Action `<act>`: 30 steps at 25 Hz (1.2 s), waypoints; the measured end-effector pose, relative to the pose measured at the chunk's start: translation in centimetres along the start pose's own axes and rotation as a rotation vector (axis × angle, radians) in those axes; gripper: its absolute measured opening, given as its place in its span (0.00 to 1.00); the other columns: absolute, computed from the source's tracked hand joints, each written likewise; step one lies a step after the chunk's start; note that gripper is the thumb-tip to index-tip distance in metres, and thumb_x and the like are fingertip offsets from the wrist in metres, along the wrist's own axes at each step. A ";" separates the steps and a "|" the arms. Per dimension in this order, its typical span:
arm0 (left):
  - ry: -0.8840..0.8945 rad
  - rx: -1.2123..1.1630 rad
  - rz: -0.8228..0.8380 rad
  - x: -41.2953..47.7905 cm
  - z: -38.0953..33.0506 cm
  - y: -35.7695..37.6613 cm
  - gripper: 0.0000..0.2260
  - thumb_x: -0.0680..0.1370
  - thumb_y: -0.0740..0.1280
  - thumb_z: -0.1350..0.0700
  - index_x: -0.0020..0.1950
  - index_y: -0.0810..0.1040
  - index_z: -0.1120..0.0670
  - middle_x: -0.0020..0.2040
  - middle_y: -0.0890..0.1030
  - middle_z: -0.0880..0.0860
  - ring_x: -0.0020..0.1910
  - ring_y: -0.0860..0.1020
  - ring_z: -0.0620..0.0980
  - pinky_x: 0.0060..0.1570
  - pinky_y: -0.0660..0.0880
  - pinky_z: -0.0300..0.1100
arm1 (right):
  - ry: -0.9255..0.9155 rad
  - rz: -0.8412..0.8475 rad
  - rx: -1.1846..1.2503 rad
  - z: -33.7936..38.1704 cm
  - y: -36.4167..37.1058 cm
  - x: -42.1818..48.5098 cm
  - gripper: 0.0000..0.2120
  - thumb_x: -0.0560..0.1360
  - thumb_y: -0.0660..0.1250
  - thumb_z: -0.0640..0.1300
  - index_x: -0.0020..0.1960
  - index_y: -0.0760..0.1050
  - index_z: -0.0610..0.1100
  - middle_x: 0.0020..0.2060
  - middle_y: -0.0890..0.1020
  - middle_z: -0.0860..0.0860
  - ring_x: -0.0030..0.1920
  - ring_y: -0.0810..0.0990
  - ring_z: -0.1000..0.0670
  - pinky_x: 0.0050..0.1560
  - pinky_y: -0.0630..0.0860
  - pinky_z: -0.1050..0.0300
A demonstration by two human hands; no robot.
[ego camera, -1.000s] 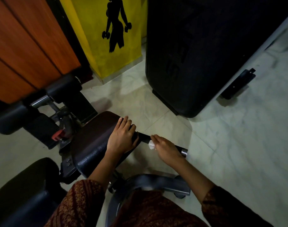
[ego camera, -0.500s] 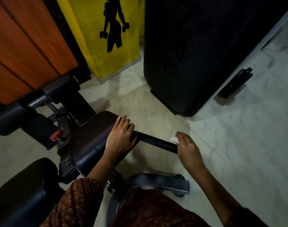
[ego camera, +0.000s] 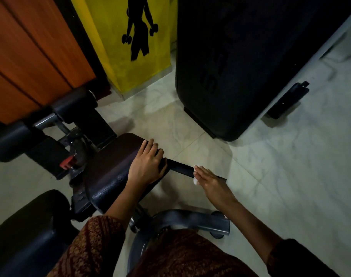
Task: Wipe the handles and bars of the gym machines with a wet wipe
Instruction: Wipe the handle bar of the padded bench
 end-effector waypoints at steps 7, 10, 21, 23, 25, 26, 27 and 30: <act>-0.002 0.016 -0.013 0.0 -0.1 -0.2 0.21 0.74 0.54 0.48 0.46 0.80 0.61 0.50 0.80 0.63 0.57 0.77 0.63 0.61 0.69 0.58 | -0.044 -0.026 0.202 4.2 0.3 5.5 0.19 0.68 0.56 0.32 0.57 0.77 0.32 0.57 0.79 0.37 0.55 0.80 0.41 0.50 0.78 0.48; -0.002 0.019 0.002 0.0 -0.1 -0.1 0.21 0.74 0.55 0.47 0.47 0.80 0.61 0.50 0.80 0.62 0.57 0.77 0.62 0.61 0.69 0.57 | -0.081 0.024 0.099 3.2 1.2 4.8 0.18 0.71 0.55 0.35 0.53 0.80 0.35 0.51 0.83 0.41 0.51 0.83 0.44 0.49 0.79 0.50; -0.002 0.024 -0.002 0.0 -0.1 -0.2 0.21 0.74 0.55 0.47 0.47 0.80 0.61 0.49 0.80 0.61 0.57 0.77 0.62 0.61 0.69 0.57 | -0.071 -0.083 0.009 4.6 -0.9 5.2 0.22 0.70 0.51 0.35 0.55 0.78 0.31 0.54 0.81 0.39 0.55 0.80 0.43 0.55 0.76 0.51; -0.005 0.009 -0.004 0.1 0.0 -0.3 0.21 0.74 0.55 0.46 0.46 0.79 0.61 0.49 0.80 0.61 0.57 0.76 0.62 0.62 0.69 0.56 | -0.089 0.016 0.033 5.0 1.2 6.7 0.22 0.70 0.51 0.36 0.57 0.77 0.33 0.57 0.80 0.39 0.58 0.79 0.42 0.58 0.74 0.48; -0.006 0.016 0.003 0.0 0.0 -0.2 0.21 0.74 0.55 0.46 0.46 0.79 0.61 0.49 0.80 0.61 0.57 0.76 0.62 0.62 0.69 0.56 | -0.122 0.099 0.017 4.3 2.0 5.5 0.24 0.67 0.50 0.37 0.54 0.80 0.37 0.54 0.82 0.43 0.55 0.81 0.44 0.56 0.76 0.51; -0.006 0.017 0.008 0.0 0.0 -0.1 0.21 0.74 0.55 0.46 0.47 0.79 0.61 0.50 0.80 0.61 0.58 0.76 0.62 0.62 0.68 0.56 | -0.136 0.130 0.002 3.7 2.0 4.3 0.24 0.67 0.50 0.37 0.54 0.80 0.38 0.54 0.82 0.44 0.55 0.81 0.45 0.58 0.74 0.54; -0.007 0.013 0.012 0.1 0.1 0.0 0.20 0.73 0.55 0.46 0.47 0.79 0.61 0.50 0.80 0.61 0.58 0.76 0.63 0.63 0.68 0.56 | -0.144 0.104 -0.034 3.0 1.9 3.0 0.24 0.67 0.51 0.36 0.55 0.80 0.37 0.55 0.81 0.45 0.56 0.80 0.46 0.64 0.69 0.56; -0.016 -0.004 0.007 0.0 0.1 0.1 0.19 0.74 0.55 0.48 0.46 0.78 0.61 0.49 0.79 0.61 0.58 0.75 0.63 0.63 0.67 0.56 | -0.090 0.026 -0.108 0.9 0.5 -1.3 0.26 0.66 0.50 0.32 0.58 0.77 0.35 0.58 0.80 0.43 0.58 0.79 0.44 0.71 0.49 0.56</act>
Point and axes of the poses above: each hand's wrist, its own x-axis towards the middle knuckle, its own y-axis out of the palm, z = x × y, the point moved 7 cm from there along x, towards the middle knuckle
